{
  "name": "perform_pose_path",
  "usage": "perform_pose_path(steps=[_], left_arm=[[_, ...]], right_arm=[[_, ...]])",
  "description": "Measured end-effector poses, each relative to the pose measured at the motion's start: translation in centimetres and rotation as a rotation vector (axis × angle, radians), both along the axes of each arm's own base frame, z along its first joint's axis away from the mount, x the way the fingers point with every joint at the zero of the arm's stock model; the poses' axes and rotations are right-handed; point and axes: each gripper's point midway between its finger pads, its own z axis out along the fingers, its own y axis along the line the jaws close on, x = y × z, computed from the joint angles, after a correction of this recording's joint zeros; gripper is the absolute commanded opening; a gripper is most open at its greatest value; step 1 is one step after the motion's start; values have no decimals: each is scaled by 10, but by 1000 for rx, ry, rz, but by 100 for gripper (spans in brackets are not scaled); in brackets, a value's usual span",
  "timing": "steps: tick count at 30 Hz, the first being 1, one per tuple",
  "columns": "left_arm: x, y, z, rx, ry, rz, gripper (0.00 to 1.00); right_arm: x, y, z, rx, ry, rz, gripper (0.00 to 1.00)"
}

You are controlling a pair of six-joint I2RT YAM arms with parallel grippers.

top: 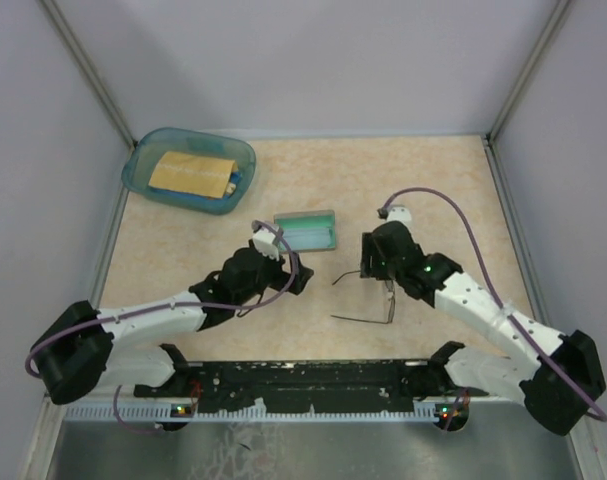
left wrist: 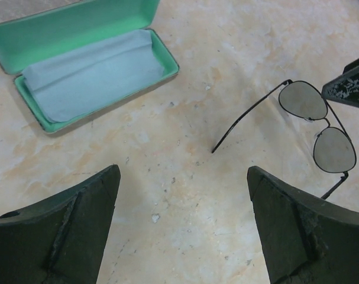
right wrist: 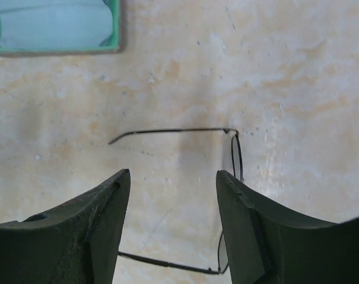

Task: Organize the sunglasses
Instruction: Pick up the sunglasses from the center of the board.

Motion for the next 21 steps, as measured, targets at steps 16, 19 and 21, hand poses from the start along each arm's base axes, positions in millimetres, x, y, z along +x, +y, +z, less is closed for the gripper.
perform_pose_path(steps=[16,19,21], left_arm=[[1,-39,-10,12,17,-105,94],[3,-43,-7,7,11,-113,94],[4,-45,-5,2,4,-118,94]], right_arm=[[-45,-49,-32,-57,119,-179,48],[-46,-51,-33,-59,125,-190,44],[-46,-52,-34,-60,130,-201,43]])
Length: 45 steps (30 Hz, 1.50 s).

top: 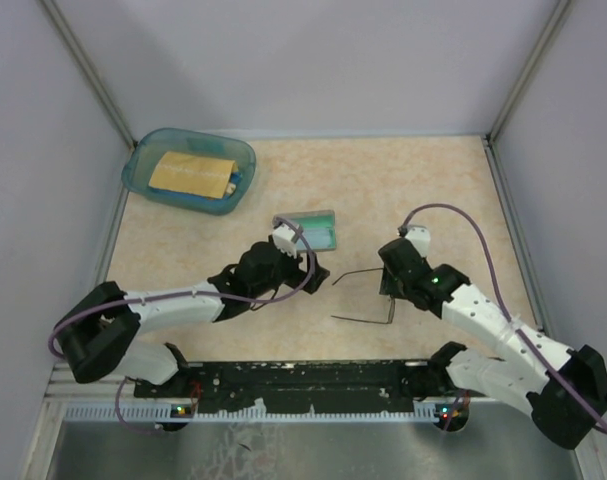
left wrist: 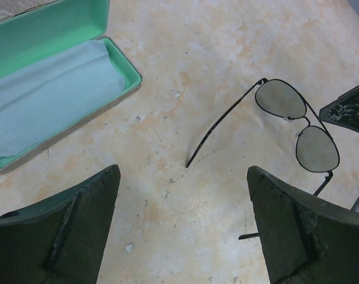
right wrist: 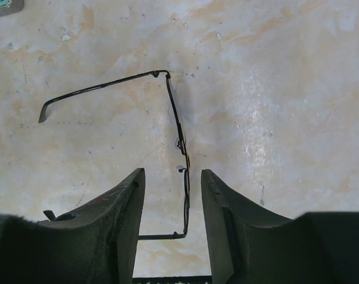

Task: Organize the sunglasses
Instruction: Pick up the sunglasses from the center of the board.

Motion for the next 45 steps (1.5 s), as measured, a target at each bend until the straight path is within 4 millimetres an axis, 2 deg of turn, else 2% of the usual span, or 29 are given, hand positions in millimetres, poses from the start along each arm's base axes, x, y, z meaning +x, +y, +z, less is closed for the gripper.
perform_pose_path(steps=[9,17,30,45], left_arm=[[3,-6,0,-1,-11,-13,94],[6,-9,8,-18,-48,-21,94],[7,-10,12,-31,-60,-20,94],[8,-10,12,-30,-62,-21,94]], right_arm=[[1,-7,-12,-25,47,-39,37],[-6,-17,-33,-33,104,-74,34],[-3,-14,-34,-16,108,-71,27],[0,-14,-34,-15,104,-66,13]])
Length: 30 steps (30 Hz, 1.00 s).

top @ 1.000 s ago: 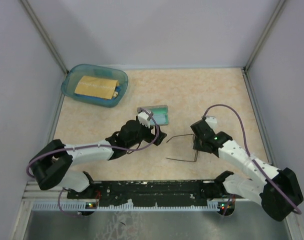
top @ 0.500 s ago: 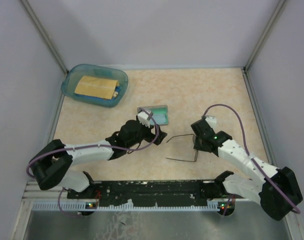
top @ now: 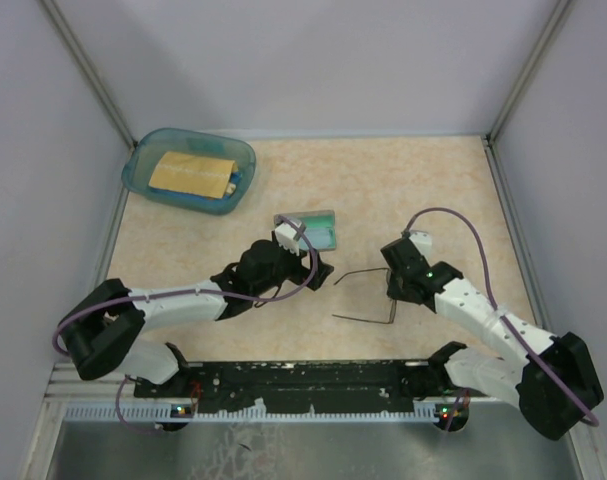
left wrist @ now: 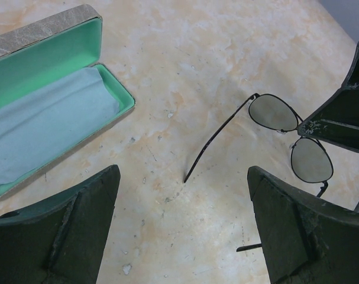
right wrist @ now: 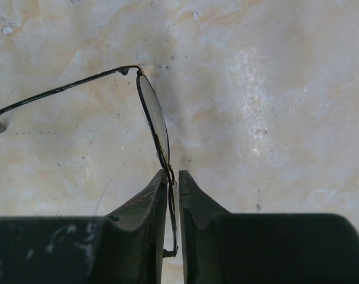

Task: Organize the sunglasses
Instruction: Pick up the sunglasses from the center of the board.

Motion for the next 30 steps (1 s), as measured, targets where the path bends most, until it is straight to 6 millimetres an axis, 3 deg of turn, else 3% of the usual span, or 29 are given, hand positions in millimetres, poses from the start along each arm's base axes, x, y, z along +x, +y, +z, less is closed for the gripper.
perform_pose_path(steps=[18,30], left_arm=[[1,-1,-2,-1,-1,0,94],[3,-4,-7,1,1,0,95]], right_arm=[[4,4,2,24,-13,4,1],[12,14,3,60,-48,42,0]])
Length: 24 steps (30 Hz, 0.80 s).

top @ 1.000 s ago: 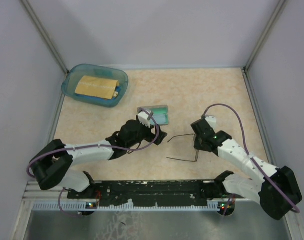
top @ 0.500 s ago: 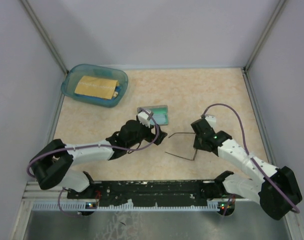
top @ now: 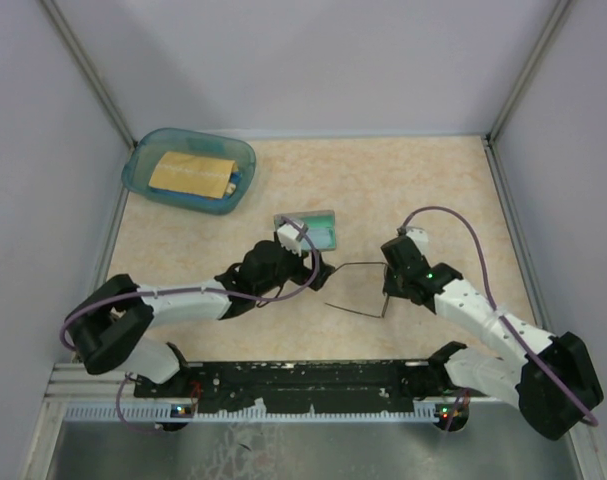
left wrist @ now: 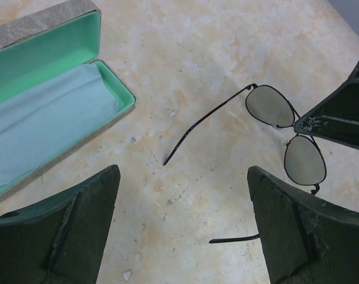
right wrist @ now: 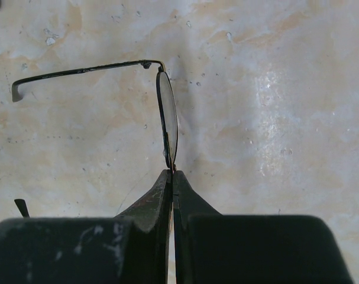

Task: Organize the sunglasses
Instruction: Pick up the sunglasses from the center of the board, then fold the sunglasses.

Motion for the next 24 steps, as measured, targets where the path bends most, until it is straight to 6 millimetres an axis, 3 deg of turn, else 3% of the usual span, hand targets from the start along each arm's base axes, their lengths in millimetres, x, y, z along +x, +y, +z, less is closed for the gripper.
perform_pose_path(steps=[13,24], left_arm=[[3,-15,-45,54,74,-27,95],[14,-47,-53,26,110,-68,95]], right_arm=[[10,14,-1,23,-19,75,0],[12,18,1,34,-29,93,0]])
